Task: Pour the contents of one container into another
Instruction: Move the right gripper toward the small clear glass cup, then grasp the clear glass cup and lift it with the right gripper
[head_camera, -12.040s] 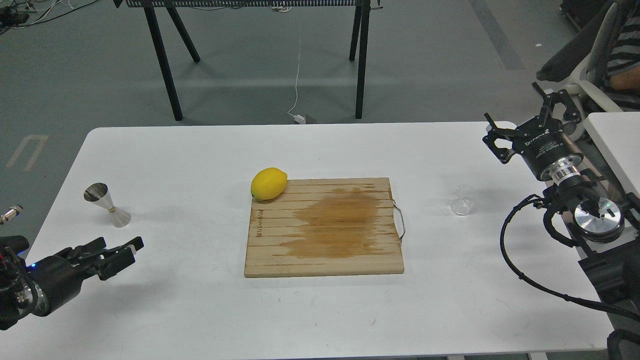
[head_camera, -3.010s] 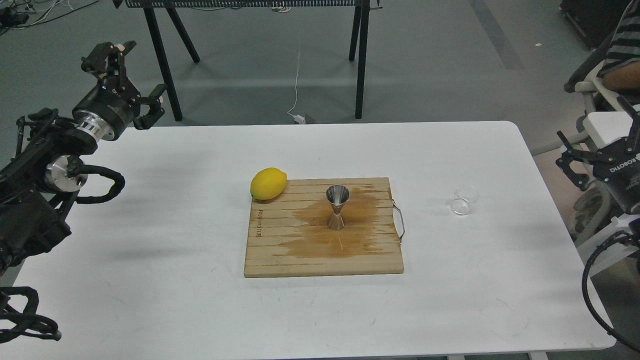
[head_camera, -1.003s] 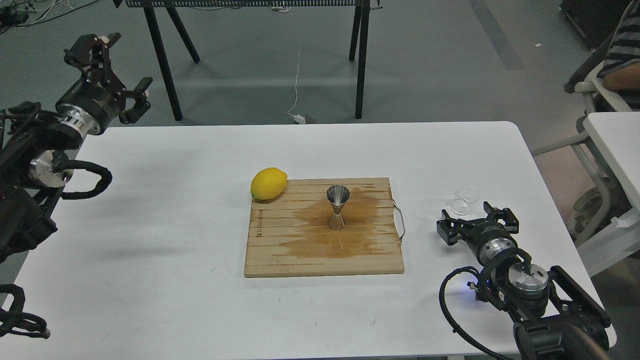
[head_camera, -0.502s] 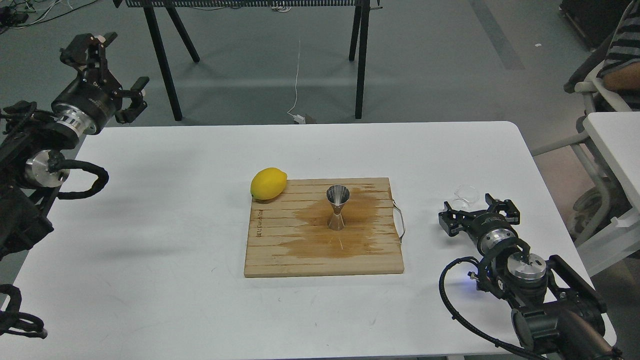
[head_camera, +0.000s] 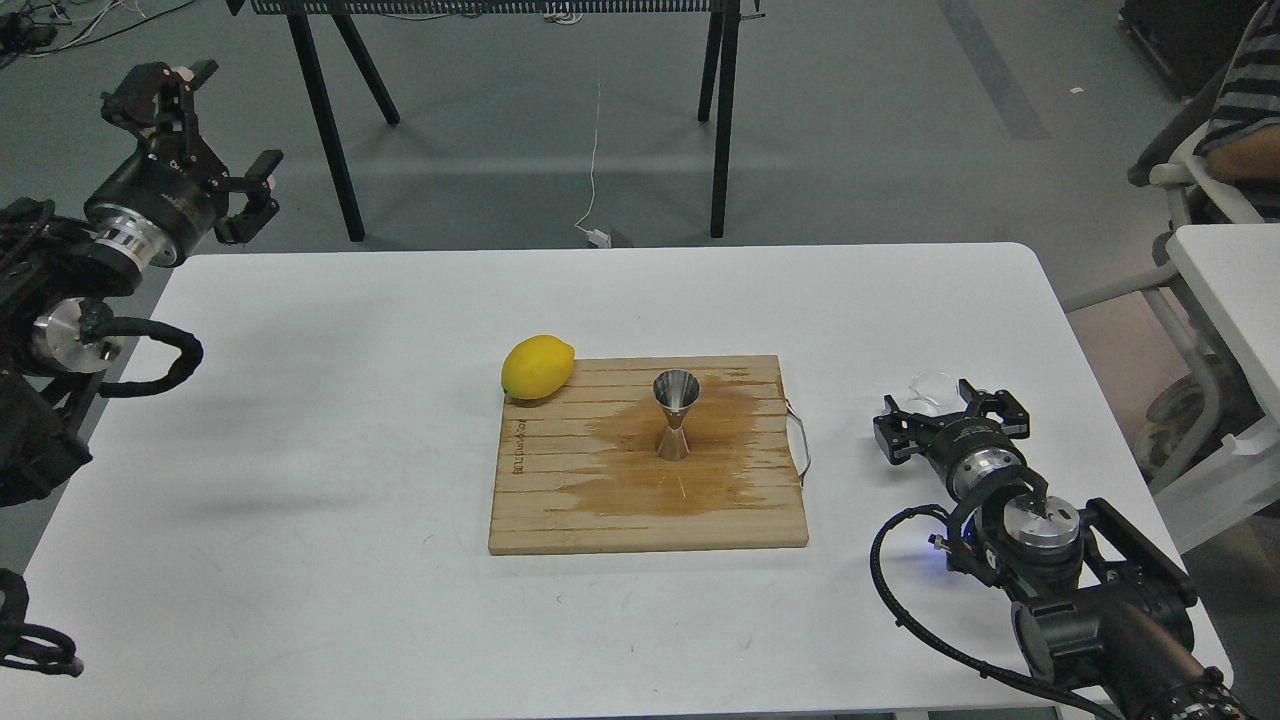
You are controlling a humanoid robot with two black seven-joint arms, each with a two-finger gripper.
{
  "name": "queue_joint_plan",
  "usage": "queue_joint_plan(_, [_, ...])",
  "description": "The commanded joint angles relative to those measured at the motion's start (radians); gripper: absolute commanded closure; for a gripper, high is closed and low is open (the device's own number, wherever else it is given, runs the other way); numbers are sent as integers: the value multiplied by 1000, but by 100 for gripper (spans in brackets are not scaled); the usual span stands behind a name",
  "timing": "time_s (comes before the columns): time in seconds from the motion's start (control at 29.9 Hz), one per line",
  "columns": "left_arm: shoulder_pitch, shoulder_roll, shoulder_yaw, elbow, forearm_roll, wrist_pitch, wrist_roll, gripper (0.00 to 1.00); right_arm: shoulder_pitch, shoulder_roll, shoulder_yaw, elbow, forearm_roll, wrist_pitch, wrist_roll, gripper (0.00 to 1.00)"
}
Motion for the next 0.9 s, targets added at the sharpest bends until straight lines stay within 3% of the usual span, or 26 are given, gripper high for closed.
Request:
queue_joint_plan(0.0, [1,2,0,0,0,0,1,1,1,0,-15,0,0,11,0,41])
queue_joint_plan(0.13, [1,4,0,0,0,0,-1,1,4,0,-47,-2,0,30,2,48])
queue_joint_plan(0.2, [1,6,0,0,0,0,-1,1,4,0,-49,0,0,39,5,59])
queue_joint_plan(0.33, [1,10,0,0,0,0,-1,1,4,0,-52,3,0,69,9,70])
queue_joint_plan(0.57, [1,13,-2,0,0,0,-1,1,2,0,-55,32,0,79,9,71])
queue_joint_plan(0.87, [0,13,-3,0,0,2,-1,1,-2,-20,-164,193,0,73,5,71])
